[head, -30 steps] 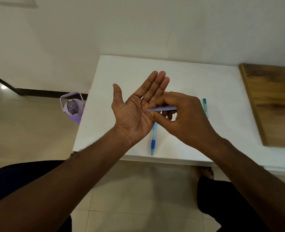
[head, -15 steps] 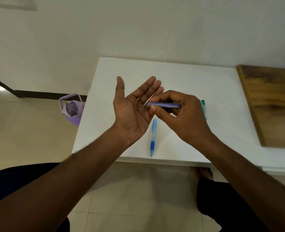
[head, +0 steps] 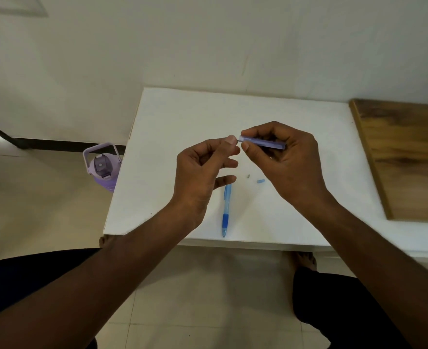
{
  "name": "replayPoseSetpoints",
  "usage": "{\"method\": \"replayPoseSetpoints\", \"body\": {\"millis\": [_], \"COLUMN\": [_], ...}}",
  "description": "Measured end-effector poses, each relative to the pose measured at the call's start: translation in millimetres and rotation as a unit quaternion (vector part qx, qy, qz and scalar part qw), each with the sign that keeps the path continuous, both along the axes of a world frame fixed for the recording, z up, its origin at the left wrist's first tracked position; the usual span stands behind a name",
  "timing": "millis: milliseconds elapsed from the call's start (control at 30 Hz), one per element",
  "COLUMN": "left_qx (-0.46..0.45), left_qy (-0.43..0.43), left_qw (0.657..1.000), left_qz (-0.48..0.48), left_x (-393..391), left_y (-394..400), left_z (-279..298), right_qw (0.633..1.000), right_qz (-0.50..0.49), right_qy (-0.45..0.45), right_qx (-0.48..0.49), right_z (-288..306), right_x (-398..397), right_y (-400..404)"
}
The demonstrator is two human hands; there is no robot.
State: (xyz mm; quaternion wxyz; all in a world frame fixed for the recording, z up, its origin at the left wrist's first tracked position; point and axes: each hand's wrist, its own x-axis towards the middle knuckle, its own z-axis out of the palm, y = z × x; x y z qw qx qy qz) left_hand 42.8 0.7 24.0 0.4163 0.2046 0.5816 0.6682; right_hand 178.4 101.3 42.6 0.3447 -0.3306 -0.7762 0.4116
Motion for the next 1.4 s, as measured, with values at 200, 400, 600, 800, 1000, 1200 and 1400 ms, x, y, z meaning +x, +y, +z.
{"method": "replayPoseSetpoints", "body": {"millis": [200, 400, 600, 800, 1000, 1200, 1400], "left_qx": [0.02, -0.002, -0.03, -0.03, -0.019, -0.007, -0.016], "left_qy": [0.1, 0.207, 0.261, 0.283, 0.288, 0.288, 0.294], "left_qw": [0.995, 0.978, 0.964, 0.958, 0.957, 0.957, 0.955], "left_qz": [0.008, 0.027, 0.043, 0.04, 0.041, 0.041, 0.04], "left_x": [-6, -9, -12, -13, -16, -17, -17], "left_y": [2, 2, 3, 3, 3, 3, 3], "left_z": [-1, -3, -4, -3, -4, -4, -4], "right_qw": [0.999, 0.988, 0.971, 0.957, 0.944, 0.92, 0.904], "right_qz": [-0.01, -0.038, -0.055, -0.059, -0.059, -0.052, -0.05], "right_qy": [-0.008, 0.004, 0.033, 0.053, 0.067, 0.083, 0.09], "right_qx": [-0.033, -0.149, -0.23, -0.28, -0.318, -0.38, -0.415], "right_z": [-3, -8, -11, -17, -18, -17, -17], "right_x": [-3, -10, -13, -15, -16, -16, -17], "right_y": [-5, -12, -15, -19, -19, -21, -23]}}
